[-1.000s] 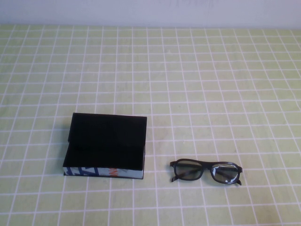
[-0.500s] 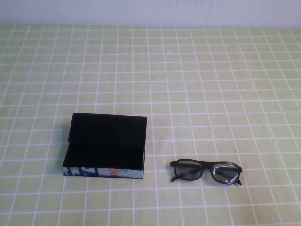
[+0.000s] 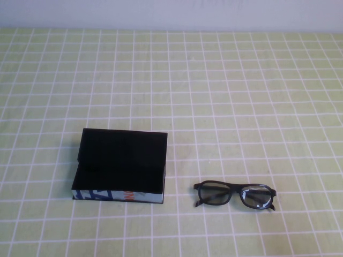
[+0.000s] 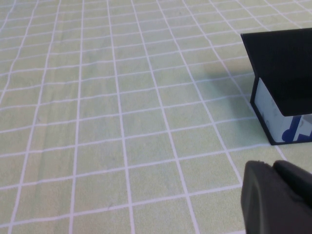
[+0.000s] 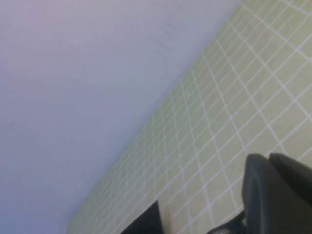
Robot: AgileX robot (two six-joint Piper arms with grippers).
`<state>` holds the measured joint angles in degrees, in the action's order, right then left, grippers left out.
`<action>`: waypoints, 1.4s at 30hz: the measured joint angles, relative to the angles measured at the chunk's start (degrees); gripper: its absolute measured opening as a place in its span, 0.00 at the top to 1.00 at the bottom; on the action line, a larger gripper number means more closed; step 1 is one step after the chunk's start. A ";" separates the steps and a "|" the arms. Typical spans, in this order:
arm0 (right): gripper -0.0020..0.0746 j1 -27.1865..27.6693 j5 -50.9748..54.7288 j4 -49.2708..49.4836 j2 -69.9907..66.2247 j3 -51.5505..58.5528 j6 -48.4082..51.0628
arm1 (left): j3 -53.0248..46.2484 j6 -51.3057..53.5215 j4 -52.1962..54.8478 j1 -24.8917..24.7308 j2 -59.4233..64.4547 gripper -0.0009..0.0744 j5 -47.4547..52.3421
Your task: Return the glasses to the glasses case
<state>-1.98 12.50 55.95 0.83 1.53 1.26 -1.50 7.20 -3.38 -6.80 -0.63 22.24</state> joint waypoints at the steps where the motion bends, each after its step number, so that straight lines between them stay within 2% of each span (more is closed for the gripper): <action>1: 0.99 0.00 1.21 0.61 0.00 -0.19 0.00 | 0.00 0.00 0.00 0.00 0.00 0.99 0.00; 7: 0.99 0.00 12.77 -3.49 -5.31 -9.92 0.00 | 0.00 0.00 0.00 0.00 0.00 0.99 0.12; 13: 0.99 0.00 33.93 -20.87 -22.80 -24.92 0.88 | 0.00 0.00 0.00 0.00 0.00 0.99 0.12; 18: 0.99 0.00 48.22 -29.61 -39.64 -36.33 8.63 | 0.00 0.00 0.00 0.00 0.00 0.99 0.12; 23: 0.99 -0.91 53.46 -31.11 -51.05 -42.84 15.58 | 0.00 0.00 0.00 0.00 0.00 0.99 0.12; 28: 0.99 -6.81 53.75 -32.00 -59.90 -47.68 21.55 | 0.00 0.00 0.00 0.00 0.00 0.99 0.12; 36: 0.99 -25.08 53.39 -40.27 -76.38 -60.28 33.97 | 0.00 0.00 0.00 0.00 0.00 0.99 0.12; 39: 0.99 -28.86 52.64 -41.00 -82.22 -64.51 38.91 | 0.00 0.00 0.00 0.00 0.00 0.99 0.12; 42: 0.99 -30.30 52.31 -42.42 -87.64 -67.95 42.64 | 0.00 0.00 0.00 0.00 0.00 0.99 0.12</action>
<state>-32.29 64.81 13.53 -86.81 -66.42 43.90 -1.50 7.20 -3.38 -6.80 -0.63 22.37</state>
